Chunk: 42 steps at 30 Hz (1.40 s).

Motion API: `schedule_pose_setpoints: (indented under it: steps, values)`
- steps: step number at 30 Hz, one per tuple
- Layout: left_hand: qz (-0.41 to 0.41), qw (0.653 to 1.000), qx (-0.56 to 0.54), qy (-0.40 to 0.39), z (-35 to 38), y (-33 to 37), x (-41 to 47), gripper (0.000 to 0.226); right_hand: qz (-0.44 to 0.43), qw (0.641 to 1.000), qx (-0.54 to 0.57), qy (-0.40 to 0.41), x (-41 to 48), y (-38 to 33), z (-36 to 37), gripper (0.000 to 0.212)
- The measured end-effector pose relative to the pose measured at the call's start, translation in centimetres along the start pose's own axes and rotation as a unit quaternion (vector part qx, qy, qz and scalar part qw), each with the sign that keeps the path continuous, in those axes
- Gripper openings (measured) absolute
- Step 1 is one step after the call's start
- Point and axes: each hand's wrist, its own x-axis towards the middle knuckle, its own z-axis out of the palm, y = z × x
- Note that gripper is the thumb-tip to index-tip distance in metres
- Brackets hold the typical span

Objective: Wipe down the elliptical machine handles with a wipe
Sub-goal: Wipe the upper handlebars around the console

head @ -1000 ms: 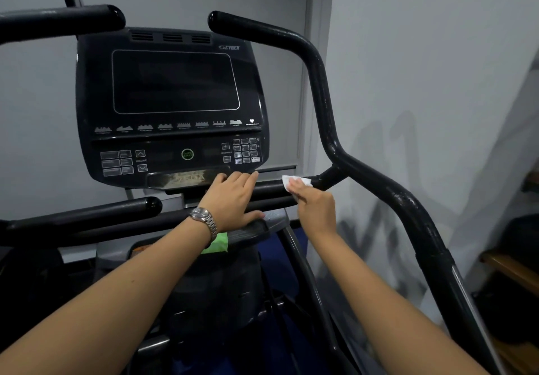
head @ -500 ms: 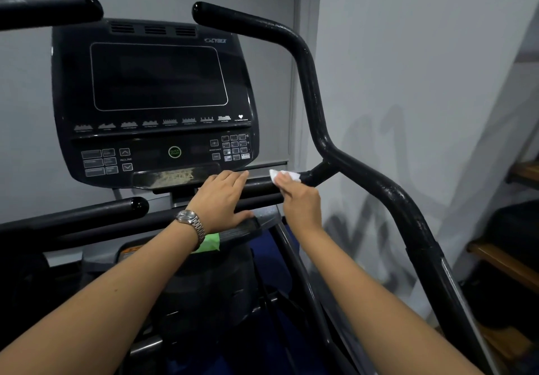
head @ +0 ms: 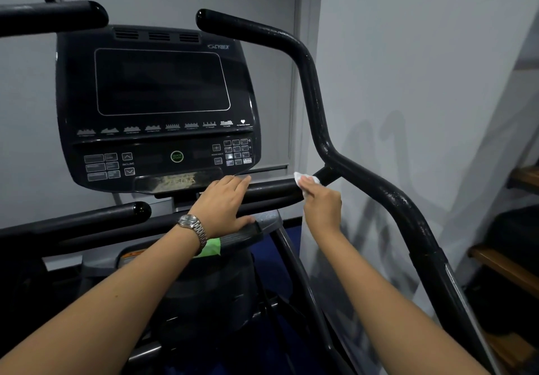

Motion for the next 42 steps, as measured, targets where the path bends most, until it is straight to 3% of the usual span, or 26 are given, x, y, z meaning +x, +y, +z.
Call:
schedule_pose_setpoints:
  steps: [2,7,10,12,16,21,26,31,36,42]
  values:
    - [0.000,1.000,-0.005,0.004,0.0,0.0,0.0,0.088,0.026,0.999,0.025,-0.015,0.5,-0.7,0.5,0.025]
    - [0.001,1.000,-0.012,-0.003,0.1,-0.2,0.0,0.088,-0.045,0.999,0.018,-0.023,-1.4,-0.4,1.1,0.026]
    - [0.002,1.000,-0.014,-0.001,0.2,-0.2,0.1,0.088,0.003,0.999,0.033,0.033,-0.4,0.0,1.3,0.026]
    - [0.000,1.000,-0.017,0.004,0.2,-0.2,0.1,0.088,0.029,0.998,0.047,0.029,-0.6,-1.1,2.1,0.027]
    - [0.001,1.000,-0.026,0.003,0.1,-0.2,0.0,0.088,-0.056,0.997,0.045,0.014,-2.9,-1.4,2.8,0.028]
    - [0.003,1.000,-0.027,0.006,0.1,-0.2,0.0,0.088,0.043,0.996,0.059,0.047,-1.0,-1.3,2.6,0.028]
    - [0.004,1.000,-0.029,0.007,0.2,-0.2,0.0,0.088,-0.153,0.988,-0.003,-0.018,-3.3,-1.6,2.9,0.039]
    - [0.000,0.999,-0.029,0.016,0.4,-0.2,0.0,0.087,-0.021,1.000,0.023,0.006,-0.7,-0.8,1.3,0.034]
    - [-0.002,0.999,-0.037,0.016,0.3,-0.2,0.0,0.086,-0.126,0.991,0.001,-0.050,-1.7,-1.8,1.9,0.042]
    - [-0.001,0.999,-0.036,0.022,0.2,-0.1,0.0,0.085,0.002,0.999,-0.006,-0.039,1.0,-1.1,0.9,0.042]
